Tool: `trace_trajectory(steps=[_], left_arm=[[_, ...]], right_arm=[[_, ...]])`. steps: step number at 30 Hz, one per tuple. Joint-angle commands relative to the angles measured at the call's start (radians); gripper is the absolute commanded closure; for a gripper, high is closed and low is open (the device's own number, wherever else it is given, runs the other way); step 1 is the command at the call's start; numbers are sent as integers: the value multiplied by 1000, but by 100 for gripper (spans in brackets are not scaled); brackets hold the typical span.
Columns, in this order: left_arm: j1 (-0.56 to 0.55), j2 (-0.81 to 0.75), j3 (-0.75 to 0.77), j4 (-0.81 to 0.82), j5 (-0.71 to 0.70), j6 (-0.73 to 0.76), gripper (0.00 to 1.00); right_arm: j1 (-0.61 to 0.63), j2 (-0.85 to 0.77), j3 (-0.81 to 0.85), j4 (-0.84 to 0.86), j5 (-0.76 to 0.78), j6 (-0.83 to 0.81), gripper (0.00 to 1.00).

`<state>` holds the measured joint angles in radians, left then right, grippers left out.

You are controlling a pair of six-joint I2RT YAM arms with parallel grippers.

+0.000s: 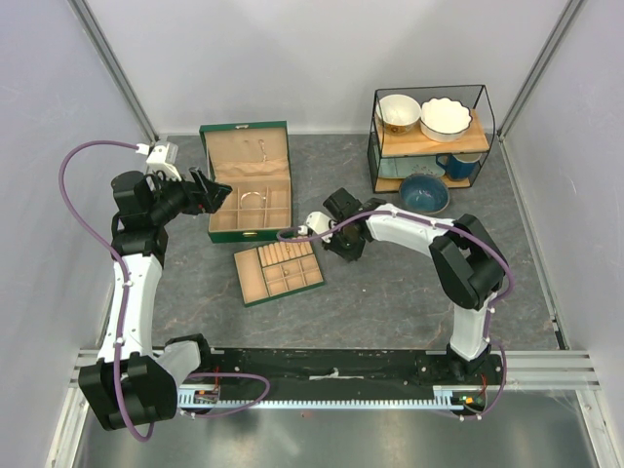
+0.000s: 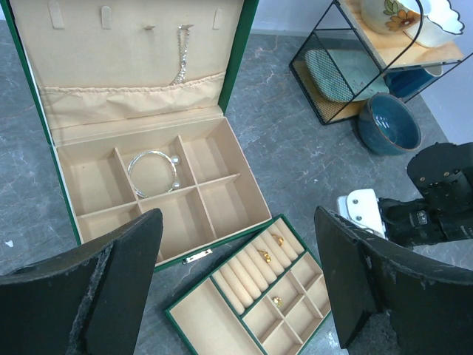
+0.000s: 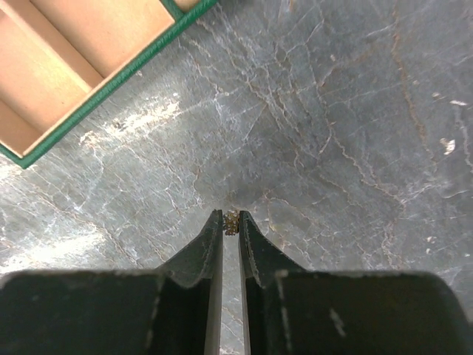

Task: Organize the mixed jewelry

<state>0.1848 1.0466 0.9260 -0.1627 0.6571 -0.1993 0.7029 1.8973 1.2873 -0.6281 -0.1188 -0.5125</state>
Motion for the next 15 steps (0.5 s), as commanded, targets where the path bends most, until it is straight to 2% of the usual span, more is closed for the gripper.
trace_trajectory(steps=[1, 5, 15], left_arm=[[5, -11, 22, 23, 22, 26, 10], [7, -14, 27, 25, 12, 17, 10], [8, -13, 37, 2, -146, -5, 10]], right_arm=[[-2, -50, 90, -48, -38, 3, 84], [17, -70, 121, -68, -44, 11, 84], [161, -34, 243, -88, -87, 51, 84]])
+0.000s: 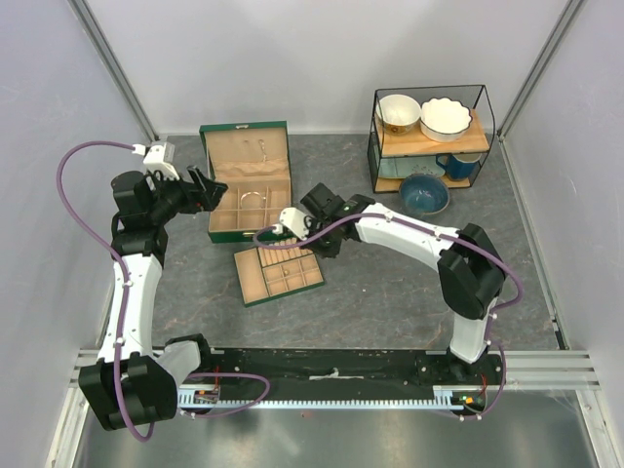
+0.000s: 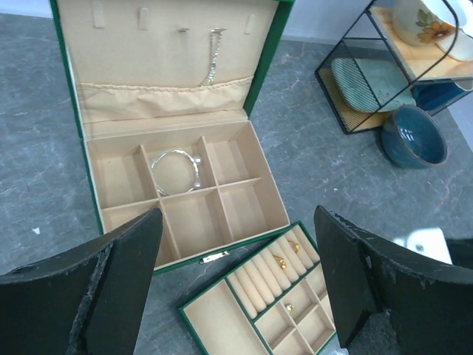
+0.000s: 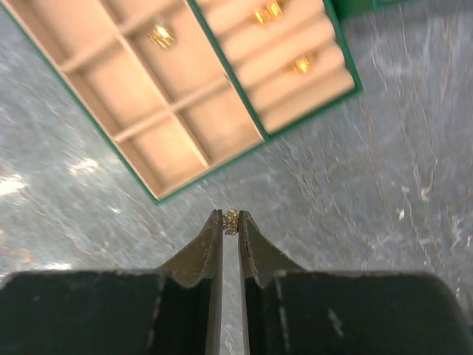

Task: Organize the mixed jewelry

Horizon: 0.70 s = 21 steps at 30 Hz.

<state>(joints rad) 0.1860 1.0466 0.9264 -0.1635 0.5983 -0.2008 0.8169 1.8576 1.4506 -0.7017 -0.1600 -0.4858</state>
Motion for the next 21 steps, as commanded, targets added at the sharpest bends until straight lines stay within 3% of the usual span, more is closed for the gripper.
trace_trajectory(steps=[1, 6, 21], left_arm=[[9, -14, 38, 2, -101, -3, 10], [16, -14, 40, -7, -167, -8, 9], [26, -17, 45, -14, -189, -8, 9]], right_arm=[[56, 15, 105, -16, -47, 26, 84], [111, 64, 160, -16, -62, 35, 84], [195, 141, 172, 13, -90, 55, 83]])
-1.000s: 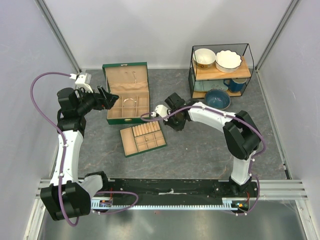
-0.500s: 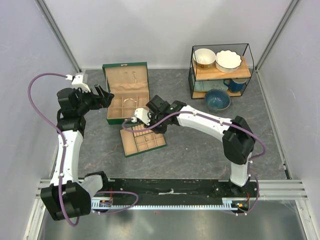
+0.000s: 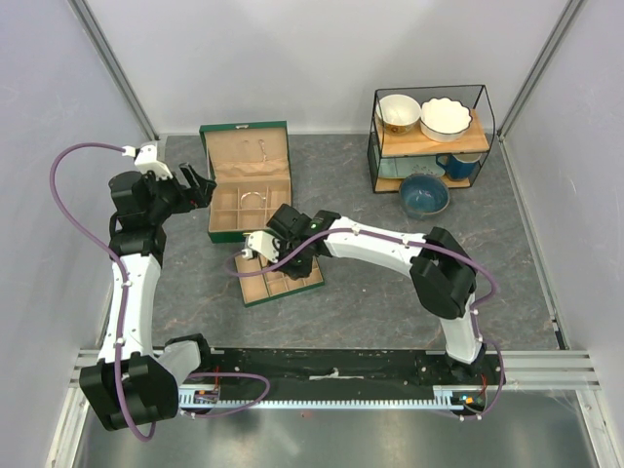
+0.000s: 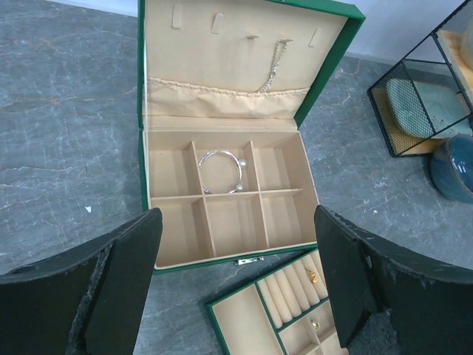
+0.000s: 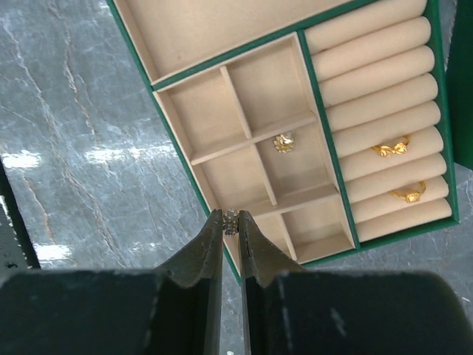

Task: Organize the mixed jewelry

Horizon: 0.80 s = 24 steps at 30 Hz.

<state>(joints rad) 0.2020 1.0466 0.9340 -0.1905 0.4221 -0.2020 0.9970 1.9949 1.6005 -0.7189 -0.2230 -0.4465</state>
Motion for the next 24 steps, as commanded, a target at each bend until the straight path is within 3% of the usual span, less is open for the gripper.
trace_trajectory(steps=[1, 24], left_arm=[[8, -16, 35, 11, -11, -7, 9], [11, -20, 26, 11, 12, 1, 9]], right_arm=[[18, 5, 19, 35, -26, 17, 83], [32, 73, -10, 79, -13, 8, 81]])
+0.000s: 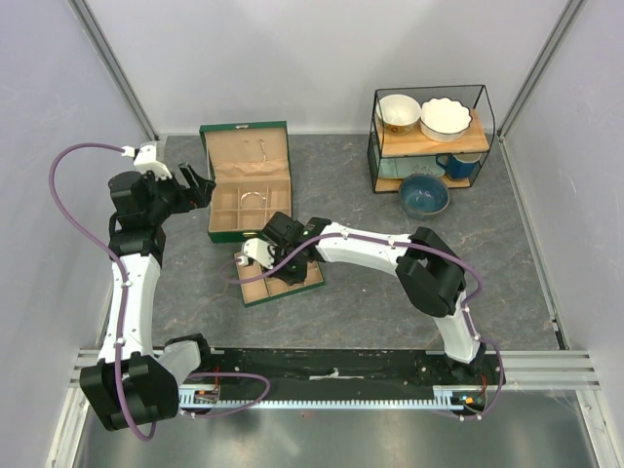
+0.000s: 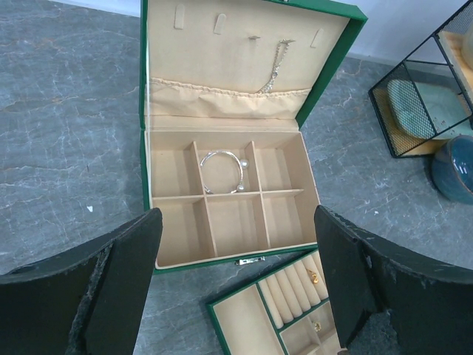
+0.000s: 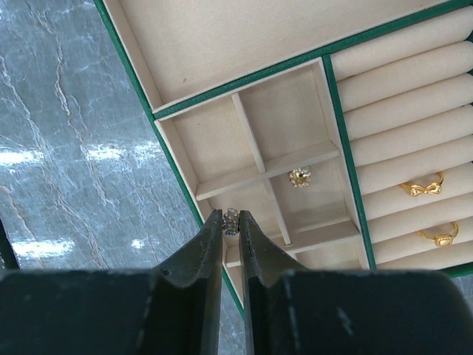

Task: Organize the mixed jewelry

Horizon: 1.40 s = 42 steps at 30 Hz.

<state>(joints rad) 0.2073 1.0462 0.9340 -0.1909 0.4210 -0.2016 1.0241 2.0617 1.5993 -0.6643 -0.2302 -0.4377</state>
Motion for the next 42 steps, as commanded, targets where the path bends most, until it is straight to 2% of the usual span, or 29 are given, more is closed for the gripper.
trace_trajectory(steps=[1, 14, 19, 28, 32, 42], left_arm=[[6, -20, 26, 11, 13, 1, 9], [6, -20, 25, 13, 24, 1, 9], [7, -18, 25, 13, 27, 2, 9], [9, -20, 25, 15, 36, 4, 9], [7, -20, 22, 15, 33, 5, 9], [9, -17, 20, 13, 73, 16, 9]], right_arm=[[5, 6, -10, 28, -6, 1, 81], [7, 11, -38, 45, 6, -4, 75], [7, 9, -42, 45, 11, -7, 70], [8, -24, -26, 32, 28, -6, 69], [7, -55, -19, 23, 48, 2, 69], [-10, -130, 1, 23, 149, 56, 59]])
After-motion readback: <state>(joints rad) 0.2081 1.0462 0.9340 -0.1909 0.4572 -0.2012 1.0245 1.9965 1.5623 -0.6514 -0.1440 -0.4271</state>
